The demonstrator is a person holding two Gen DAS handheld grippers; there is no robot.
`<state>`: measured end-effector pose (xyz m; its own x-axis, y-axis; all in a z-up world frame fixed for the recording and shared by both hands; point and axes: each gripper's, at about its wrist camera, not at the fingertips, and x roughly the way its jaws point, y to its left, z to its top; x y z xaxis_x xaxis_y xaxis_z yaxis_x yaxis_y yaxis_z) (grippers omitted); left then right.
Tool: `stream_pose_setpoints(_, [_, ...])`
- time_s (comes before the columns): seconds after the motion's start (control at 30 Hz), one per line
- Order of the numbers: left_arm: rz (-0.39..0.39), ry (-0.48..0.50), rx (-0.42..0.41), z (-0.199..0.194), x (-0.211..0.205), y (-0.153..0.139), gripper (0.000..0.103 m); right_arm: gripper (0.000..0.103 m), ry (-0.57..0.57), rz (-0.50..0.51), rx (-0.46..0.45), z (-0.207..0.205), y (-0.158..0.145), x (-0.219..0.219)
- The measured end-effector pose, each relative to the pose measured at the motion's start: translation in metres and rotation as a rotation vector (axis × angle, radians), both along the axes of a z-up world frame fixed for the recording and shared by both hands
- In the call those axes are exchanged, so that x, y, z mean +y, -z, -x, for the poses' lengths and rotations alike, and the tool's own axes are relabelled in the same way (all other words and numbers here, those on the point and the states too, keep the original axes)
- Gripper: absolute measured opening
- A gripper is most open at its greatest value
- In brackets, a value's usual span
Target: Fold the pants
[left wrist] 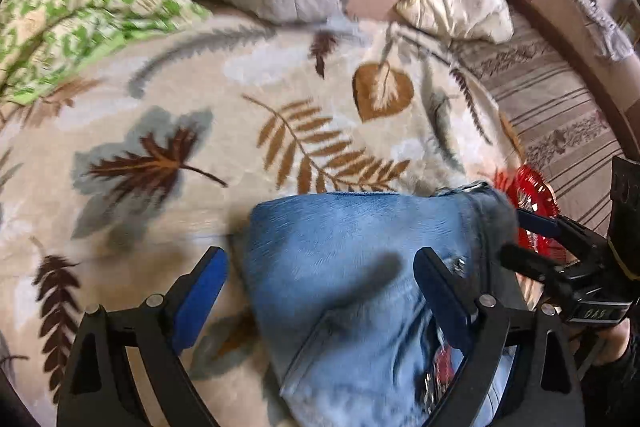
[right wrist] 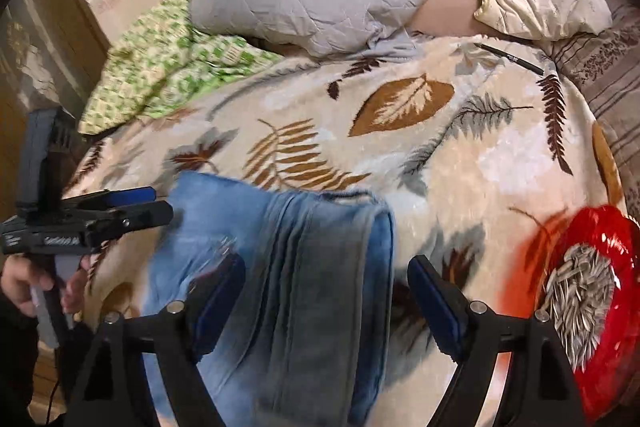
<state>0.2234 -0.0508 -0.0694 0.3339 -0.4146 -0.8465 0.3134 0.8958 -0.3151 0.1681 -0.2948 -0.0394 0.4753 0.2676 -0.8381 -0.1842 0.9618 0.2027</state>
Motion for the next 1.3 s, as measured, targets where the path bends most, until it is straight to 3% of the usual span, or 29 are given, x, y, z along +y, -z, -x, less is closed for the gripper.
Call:
stream_pose_setpoints(0.07, [-0.02, 0.006, -0.004, -0.004, -0.009, 0.011, 0.094, 0.077, 0.01, -0.003, 0.046, -0.012, 0.017, 0.005])
stream_pose_setpoints(0.13, [-0.03, -0.001, -0.028, -0.006, -0.011, 0.017, 0.094, 0.04, 0.011, -0.037, 0.066, -0.018, 0.027, 0.008])
stream_pose_setpoints(0.17, [-0.041, -0.006, -0.032, -0.006, -0.012, 0.022, 0.094, 0.035, 0.006, -0.077, 0.067, -0.019, 0.031, 0.009])
stream_pose_setpoints(0.23, [-0.049, 0.01, -0.029, -0.006, -0.015, 0.027, 0.075, 0.026, 0.003, -0.052, 0.049, -0.016, 0.034, 0.012])
stream_pose_setpoints(0.27, [-0.058, 0.024, -0.03, -0.007, -0.016, 0.028, 0.071, 0.021, -0.006, -0.015, 0.04, -0.016, 0.036, 0.015])
stream_pose_setpoints(0.3, [-0.06, 0.039, -0.031, -0.006, -0.017, 0.027, 0.062, 0.019, -0.012, -0.007, 0.036, -0.017, 0.038, 0.018])
stream_pose_setpoints(0.43, [-0.074, 0.082, -0.028, -0.003, -0.021, 0.018, 0.053, 0.015, -0.03, 0.022, 0.014, -0.016, 0.036, 0.022])
stream_pose_setpoints(0.57, [-0.016, 0.073, -0.022, -0.002, -0.01, 0.018, 0.051, 0.008, -0.035, 0.07, -0.003, -0.012, 0.032, 0.022])
stream_pose_setpoints(0.63, [0.012, 0.048, 0.013, -0.006, -0.003, 0.032, 0.051, 0.008, -0.03, 0.053, 0.007, -0.009, 0.036, 0.014])
stream_pose_setpoints(0.7, [-0.012, 0.048, 0.018, -0.01, -0.007, 0.043, 0.051, 0.008, -0.023, 0.028, 0.05, -0.013, 0.051, 0.012])
stream_pose_setpoints(0.8, [-0.025, 0.043, 0.035, -0.014, -0.009, 0.042, 0.051, 0.008, -0.04, 0.135, 0.008, -0.013, 0.058, 0.028])
stream_pose_setpoints(0.9, [-0.026, 0.036, 0.027, -0.013, -0.009, 0.042, 0.056, 0.008, -0.033, 0.165, -0.014, -0.01, 0.059, 0.033])
stream_pose_setpoints(1.0, [-0.071, -0.005, -0.017, -0.01, -0.006, 0.038, 0.084, 0.009, -0.033, 0.157, -0.011, -0.011, 0.058, 0.031])
stream_pose_setpoints(1.1, [0.001, -0.049, -0.014, 0.0, 0.012, 0.022, 0.085, 0.013, -0.031, 0.123, -0.013, -0.005, 0.046, 0.028])
stream_pose_setpoints(1.17, [0.002, -0.075, -0.019, 0.01, 0.023, 0.011, 0.086, 0.025, -0.015, 0.093, -0.004, 0.001, 0.033, 0.02])
stream_pose_setpoints(1.27, [0.029, -0.059, -0.022, 0.031, 0.034, -0.006, 0.095, 0.084, 0.032, 0.041, -0.005, 0.017, 0.011, 0.003])
stream_pose_setpoints(1.3, [0.046, -0.049, -0.013, 0.039, 0.037, -0.01, 0.098, 0.086, 0.04, 0.027, -0.018, 0.022, 0.006, -0.001])
